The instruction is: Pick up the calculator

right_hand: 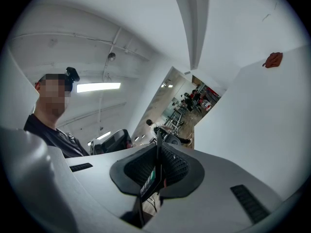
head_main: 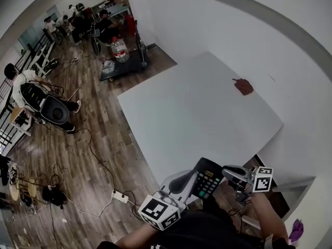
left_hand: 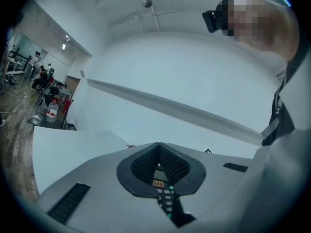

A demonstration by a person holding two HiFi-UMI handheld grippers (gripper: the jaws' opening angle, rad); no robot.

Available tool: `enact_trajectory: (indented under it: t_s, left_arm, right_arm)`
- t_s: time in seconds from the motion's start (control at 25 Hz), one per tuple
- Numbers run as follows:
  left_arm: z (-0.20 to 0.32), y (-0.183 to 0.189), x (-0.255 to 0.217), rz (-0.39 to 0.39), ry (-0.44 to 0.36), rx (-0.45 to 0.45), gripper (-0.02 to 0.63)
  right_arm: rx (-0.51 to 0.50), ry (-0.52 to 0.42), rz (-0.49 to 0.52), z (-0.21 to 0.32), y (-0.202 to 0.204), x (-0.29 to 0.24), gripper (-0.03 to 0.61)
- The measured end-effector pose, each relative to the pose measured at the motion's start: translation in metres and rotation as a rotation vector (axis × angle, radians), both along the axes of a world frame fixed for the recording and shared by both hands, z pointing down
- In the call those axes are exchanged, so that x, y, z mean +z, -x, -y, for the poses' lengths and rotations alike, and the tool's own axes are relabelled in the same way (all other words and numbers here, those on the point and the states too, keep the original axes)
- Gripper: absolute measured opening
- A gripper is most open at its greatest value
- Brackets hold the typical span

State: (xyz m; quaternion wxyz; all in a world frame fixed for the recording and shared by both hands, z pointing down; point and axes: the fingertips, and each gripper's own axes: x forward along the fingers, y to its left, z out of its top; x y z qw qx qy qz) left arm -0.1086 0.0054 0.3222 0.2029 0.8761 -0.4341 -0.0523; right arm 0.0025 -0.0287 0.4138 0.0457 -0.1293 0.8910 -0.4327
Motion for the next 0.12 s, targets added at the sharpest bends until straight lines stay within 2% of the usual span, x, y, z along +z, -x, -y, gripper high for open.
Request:
enact_trajectory:
  t_s: [0.12]
  left_arm:
    - [-0.013,0.002,-0.003,-0.008,-0.001,0.008,0.006]
  right_arm:
    - [0.016,0.006,-0.004,-0.016,-0.001,-0.003,0.044]
